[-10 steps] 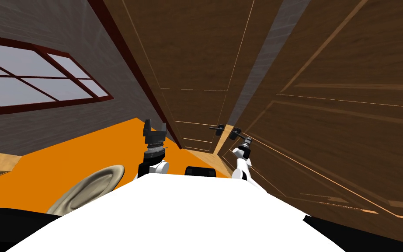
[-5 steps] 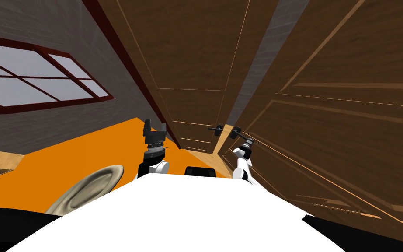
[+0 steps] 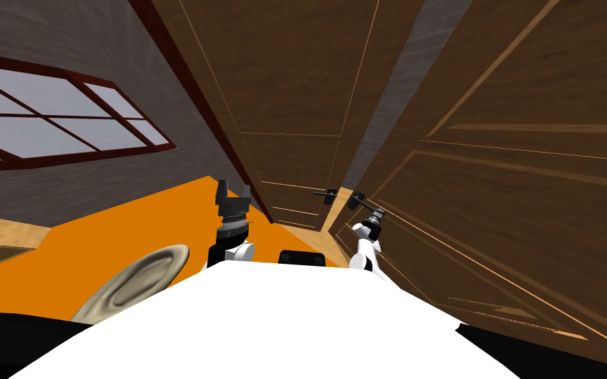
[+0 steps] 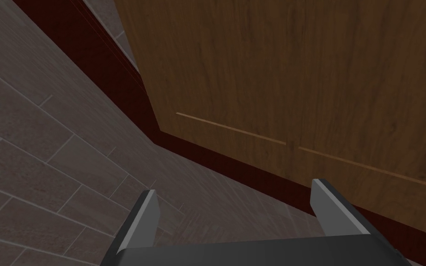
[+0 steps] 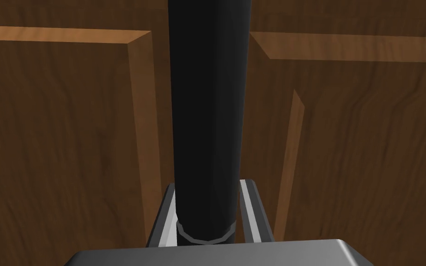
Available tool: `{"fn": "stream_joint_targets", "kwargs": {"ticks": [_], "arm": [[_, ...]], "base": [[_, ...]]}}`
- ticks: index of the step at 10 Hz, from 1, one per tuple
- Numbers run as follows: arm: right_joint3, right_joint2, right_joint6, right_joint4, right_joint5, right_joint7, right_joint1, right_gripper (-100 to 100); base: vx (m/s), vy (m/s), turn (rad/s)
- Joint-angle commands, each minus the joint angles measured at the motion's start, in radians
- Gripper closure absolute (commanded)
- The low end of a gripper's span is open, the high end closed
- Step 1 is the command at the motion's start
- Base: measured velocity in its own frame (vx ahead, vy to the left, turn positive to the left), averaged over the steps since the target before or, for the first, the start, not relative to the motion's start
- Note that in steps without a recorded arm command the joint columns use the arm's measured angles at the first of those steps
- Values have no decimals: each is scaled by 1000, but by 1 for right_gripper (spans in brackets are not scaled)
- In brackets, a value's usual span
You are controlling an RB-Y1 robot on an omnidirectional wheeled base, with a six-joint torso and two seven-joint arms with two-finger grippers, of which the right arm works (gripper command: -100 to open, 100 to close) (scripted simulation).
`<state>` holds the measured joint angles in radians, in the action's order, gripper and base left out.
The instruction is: Push the door open
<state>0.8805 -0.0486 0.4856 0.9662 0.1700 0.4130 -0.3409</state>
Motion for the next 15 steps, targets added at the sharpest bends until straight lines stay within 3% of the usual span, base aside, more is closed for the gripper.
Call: {"fn": "stream_joint_targets", "kwargs": {"ticks": [1,3,4,7,9,10,12,14,15], "arm": [[23,-37,26,-3,5,9,-12,100],[23,-37,26,-3,5,9,-12,100],[44,-39,35,-6,9,21,-19,100],[44,-39,35,-6,9,21,-19,100],[87,-43,54,-11,17,46,-32,100],[87,-43,54,-11,17,46,-32,100],[87,-43,54,-54,17,46,-32,100],[87,-43,54,-46,17,46,-32,100],[87,-43,54,-16,17,46,-32,100]], "base": [[4,-51,24],[5,-25,12],[12,-44,91],[9,-21,2],[11,-57,96],[11,-67,55],[16,-20,-11],[-1,0,-20],[-30,-15,-121]]}}
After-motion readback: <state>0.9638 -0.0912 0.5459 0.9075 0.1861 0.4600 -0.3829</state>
